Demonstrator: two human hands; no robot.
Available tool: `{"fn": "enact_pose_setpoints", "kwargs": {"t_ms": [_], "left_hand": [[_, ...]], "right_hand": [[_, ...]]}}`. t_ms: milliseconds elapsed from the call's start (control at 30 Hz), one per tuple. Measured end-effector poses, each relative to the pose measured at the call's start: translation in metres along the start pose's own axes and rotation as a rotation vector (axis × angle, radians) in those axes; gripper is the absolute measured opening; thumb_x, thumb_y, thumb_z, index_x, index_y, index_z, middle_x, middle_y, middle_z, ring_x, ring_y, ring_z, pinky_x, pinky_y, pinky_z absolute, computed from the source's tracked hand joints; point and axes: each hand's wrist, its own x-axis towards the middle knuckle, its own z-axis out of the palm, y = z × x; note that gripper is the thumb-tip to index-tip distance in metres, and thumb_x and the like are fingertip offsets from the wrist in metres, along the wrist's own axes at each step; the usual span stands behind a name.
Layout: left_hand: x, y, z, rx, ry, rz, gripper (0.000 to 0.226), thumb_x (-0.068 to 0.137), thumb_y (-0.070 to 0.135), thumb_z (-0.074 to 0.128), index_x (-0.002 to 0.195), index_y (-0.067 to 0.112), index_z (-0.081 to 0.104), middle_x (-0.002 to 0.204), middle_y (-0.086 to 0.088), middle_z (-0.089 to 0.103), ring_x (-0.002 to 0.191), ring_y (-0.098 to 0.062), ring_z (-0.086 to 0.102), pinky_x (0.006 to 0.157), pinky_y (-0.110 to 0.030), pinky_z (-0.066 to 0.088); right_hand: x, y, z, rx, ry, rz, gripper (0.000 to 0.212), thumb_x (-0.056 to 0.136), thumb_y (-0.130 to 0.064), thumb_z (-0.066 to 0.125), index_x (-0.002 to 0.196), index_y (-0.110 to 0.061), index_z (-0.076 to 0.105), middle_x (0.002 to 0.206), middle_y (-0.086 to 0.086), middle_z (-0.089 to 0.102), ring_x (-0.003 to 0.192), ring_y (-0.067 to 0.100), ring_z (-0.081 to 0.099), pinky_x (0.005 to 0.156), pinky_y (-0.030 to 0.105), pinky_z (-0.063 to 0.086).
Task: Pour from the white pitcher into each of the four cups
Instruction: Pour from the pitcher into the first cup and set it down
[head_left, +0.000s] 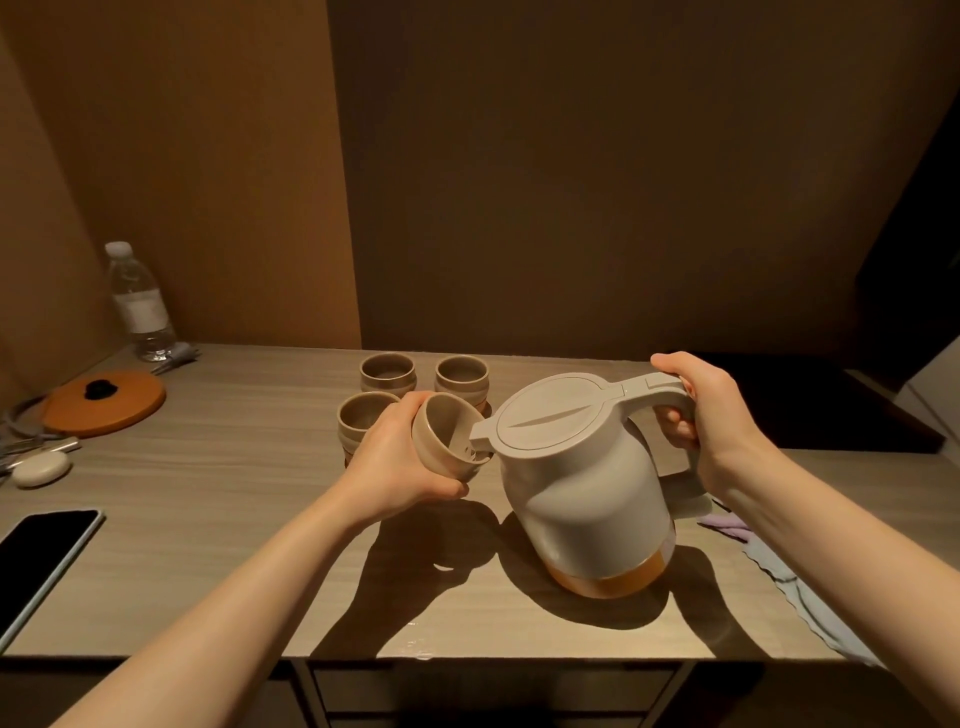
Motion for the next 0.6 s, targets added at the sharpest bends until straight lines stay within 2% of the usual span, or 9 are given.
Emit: {"fn": "enact_pose_setpoints", "kwargs": {"t_ms": [600], "left_hand": [[-0.0056,-0.0077,0.0040,-0.034,0.020,-0.008,0.095,0.044,0.033,0.093,0.124,0.036,0.042,0.117,0.015,0.054,0.109,-0.011,0.055,0.088,-0.032,0.053]], "right_hand": [[0.0009,-0.0033,0.0058,-0.015,-0.019,0.005,0.047,0.093,-0.038,0.054,0.052,-0.014,0.050,0.040,-0.004,0.042,0.036,0.006,0.035,0.048,0.023,0.030]]}}
